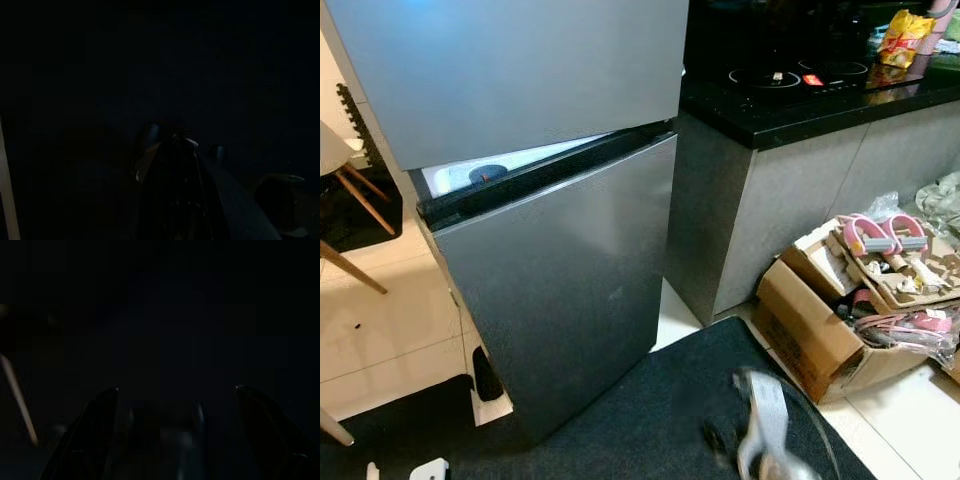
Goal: Restocking fridge
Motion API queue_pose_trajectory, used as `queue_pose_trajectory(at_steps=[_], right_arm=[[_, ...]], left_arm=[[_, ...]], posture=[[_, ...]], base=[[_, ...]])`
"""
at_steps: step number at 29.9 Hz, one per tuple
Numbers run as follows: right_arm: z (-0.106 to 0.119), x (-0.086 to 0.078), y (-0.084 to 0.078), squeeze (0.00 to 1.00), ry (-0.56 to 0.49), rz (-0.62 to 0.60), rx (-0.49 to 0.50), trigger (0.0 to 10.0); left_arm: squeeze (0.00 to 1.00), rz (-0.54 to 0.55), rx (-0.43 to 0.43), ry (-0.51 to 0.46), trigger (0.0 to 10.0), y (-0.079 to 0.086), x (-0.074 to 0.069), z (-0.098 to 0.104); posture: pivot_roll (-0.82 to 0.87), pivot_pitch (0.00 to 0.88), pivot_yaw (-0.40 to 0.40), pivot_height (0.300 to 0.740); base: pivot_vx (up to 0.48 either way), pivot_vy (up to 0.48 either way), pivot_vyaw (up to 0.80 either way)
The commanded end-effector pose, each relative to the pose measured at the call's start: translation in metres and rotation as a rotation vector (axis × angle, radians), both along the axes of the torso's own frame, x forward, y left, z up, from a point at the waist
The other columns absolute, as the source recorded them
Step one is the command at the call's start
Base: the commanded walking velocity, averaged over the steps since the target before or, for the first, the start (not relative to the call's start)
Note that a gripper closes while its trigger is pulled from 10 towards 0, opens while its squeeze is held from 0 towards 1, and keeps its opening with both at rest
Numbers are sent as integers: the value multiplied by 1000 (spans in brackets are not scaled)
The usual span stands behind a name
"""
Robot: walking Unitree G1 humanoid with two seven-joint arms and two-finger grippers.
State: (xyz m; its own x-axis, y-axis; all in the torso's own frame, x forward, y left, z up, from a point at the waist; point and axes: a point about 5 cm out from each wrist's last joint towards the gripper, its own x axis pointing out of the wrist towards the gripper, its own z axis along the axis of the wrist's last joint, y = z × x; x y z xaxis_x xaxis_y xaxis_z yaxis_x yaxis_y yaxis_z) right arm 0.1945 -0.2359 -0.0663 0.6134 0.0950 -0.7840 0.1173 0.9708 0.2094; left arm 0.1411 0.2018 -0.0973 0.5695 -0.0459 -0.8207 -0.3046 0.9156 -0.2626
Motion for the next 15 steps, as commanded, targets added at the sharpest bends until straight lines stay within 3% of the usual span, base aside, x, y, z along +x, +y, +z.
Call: queue_pose_trajectory(at_steps=[1,3,5,13,15], right_arm=[[-8,-15,-3,0,63,-40,-48,10000],[-18,-38,-5,0,135,-76,-84,10000],[-22,-46,-6,0,156,-104,-93,10000],[-25,-53,-6,0,184,-104,-102,10000],[-24,-53,-7,0,183,-80,-115,10000]], left_arm=[[0,-4,10,17,10000,2,-4,-1],[0,-7,11,15,10000,2,-3,-1],[0,-11,12,15,10000,3,-3,-1],[0,-27,17,15,10000,3,-2,0],[0,-29,19,14,10000,3,-1,0]], posture=[[8,0,2,740],[8,0,2,740],[6,0,7,740],[4,0,7,740],[7,0,5,740]], base=[[0,0,0],[0,0,0],[0,0,0],[0,0,0],[0,0,681]])
